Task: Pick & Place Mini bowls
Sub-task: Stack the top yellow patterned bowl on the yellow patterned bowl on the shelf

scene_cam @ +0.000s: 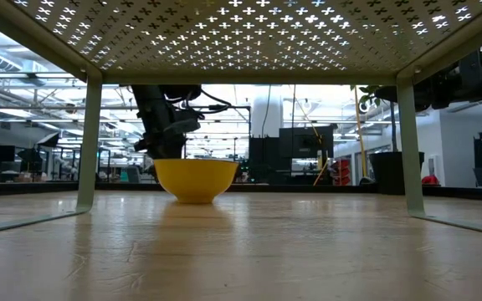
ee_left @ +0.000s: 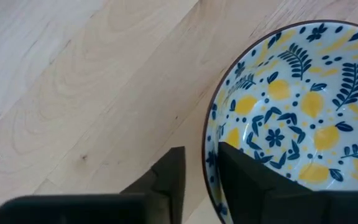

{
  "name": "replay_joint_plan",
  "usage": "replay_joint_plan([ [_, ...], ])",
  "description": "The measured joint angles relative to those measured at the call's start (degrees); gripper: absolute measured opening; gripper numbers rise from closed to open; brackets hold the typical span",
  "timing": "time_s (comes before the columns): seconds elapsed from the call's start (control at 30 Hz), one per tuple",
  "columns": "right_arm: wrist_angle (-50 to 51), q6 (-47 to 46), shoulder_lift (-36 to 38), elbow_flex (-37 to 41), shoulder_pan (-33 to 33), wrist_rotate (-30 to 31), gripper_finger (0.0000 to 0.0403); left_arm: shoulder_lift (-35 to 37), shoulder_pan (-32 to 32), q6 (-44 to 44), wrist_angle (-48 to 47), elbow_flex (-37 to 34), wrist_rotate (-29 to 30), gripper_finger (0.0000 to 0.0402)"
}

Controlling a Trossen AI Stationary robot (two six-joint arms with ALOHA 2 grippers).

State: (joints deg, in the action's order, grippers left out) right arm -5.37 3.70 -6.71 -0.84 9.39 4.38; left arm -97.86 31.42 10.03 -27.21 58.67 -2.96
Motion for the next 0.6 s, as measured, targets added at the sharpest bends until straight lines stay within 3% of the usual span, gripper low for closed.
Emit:
replay_joint_plan([
  [0.37, 0.0, 0.0, 0.0, 0.0, 0.0, 0.0, 0.0000, 0.2, 0.0, 1.1, 0.6, 0.2, -1.0, 0.0023],
  [0.6, 0.0, 0.0, 0.0, 0.0, 0.0, 0.0, 0.0000, 0.0, 0.0, 0.7, 0.2, 0.1, -0.8, 0.0043],
])
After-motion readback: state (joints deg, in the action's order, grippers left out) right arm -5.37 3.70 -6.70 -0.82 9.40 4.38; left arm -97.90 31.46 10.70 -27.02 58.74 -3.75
